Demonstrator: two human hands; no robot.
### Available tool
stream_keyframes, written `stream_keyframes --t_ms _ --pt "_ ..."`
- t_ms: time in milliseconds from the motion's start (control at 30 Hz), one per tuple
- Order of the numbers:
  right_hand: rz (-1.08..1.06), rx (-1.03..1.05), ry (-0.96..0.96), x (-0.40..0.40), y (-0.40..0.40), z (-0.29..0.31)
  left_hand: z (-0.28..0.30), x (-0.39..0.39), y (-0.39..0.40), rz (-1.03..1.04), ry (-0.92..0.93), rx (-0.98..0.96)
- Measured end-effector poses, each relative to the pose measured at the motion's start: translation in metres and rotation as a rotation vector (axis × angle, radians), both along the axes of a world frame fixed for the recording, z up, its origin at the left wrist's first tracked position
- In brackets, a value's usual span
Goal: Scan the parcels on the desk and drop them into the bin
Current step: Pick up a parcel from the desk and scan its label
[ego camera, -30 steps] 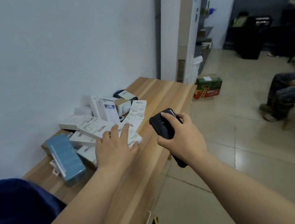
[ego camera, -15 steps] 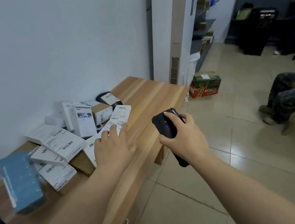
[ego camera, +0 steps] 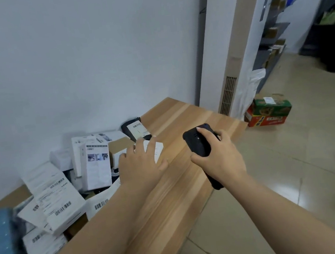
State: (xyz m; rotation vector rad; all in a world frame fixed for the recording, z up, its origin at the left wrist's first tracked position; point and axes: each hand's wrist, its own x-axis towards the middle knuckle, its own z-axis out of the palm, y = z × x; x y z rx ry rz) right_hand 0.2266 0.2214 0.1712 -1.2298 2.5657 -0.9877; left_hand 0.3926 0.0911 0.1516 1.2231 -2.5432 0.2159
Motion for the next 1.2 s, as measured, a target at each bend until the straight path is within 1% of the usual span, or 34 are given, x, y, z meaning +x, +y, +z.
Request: stream_keyframes --t_ms 67,167,267,367,433,500,633,733,833,900,1000,1133,1200 --pt "0.058 0.025 -0.007 -0.013 -0.025 -0.006 0.001 -0.006 -0.013 0.047 0.013 0.036" --pt "0.185 0.06 -0.029 -0.03 -0.072 -0.017 -0.008 -0.007 -0.036 0.186 0.015 0.079" --pt "0.348 0.083 -0.036 -0.037 -0.117 -0.028 -0.019 0.004 -0.044 0.369 -0.003 0.12" --pt "0.557 0.086 -0.049 -0.038 -0.15 -0.041 -0.034 0.017 -0.033 0.59 -0.047 0.186" --pt "0.687 0.105 -0.042 -0.037 -0.167 -0.048 -0.043 0.02 -0.019 0.741 -0.056 0.235" --pt "0.782 0.158 -0.022 -0.032 -0.179 -0.058 -0.052 0.022 -0.005 0.882 -0.011 0.313" --pt "0.875 0.267 -0.045 -0.019 -0.186 -0.08 -0.074 0.025 0.02 1.116 0.067 0.498" --pt "0.938 0.321 -0.064 -0.009 -0.188 -0.098 -0.093 0.03 0.03 1.257 0.088 0.622" --pt "0.957 0.367 -0.079 0.001 -0.193 -0.115 -0.11 0.036 0.026 1.326 0.089 0.722" --pt "0.953 0.389 -0.097 0.007 -0.197 -0.124 -0.124 0.039 0.02 1.341 0.075 0.754" --pt "0.953 0.415 -0.117 0.016 -0.201 -0.137 -0.145 0.044 0.009 1.342 0.075 0.77" --pt "0.929 0.434 -0.139 0.025 -0.207 -0.154 -0.169 0.053 -0.008 1.372 0.153 0.767" --pt "0.909 0.447 -0.129 0.028 -0.211 -0.162 -0.178 0.059 -0.014 1.383 0.193 0.736"
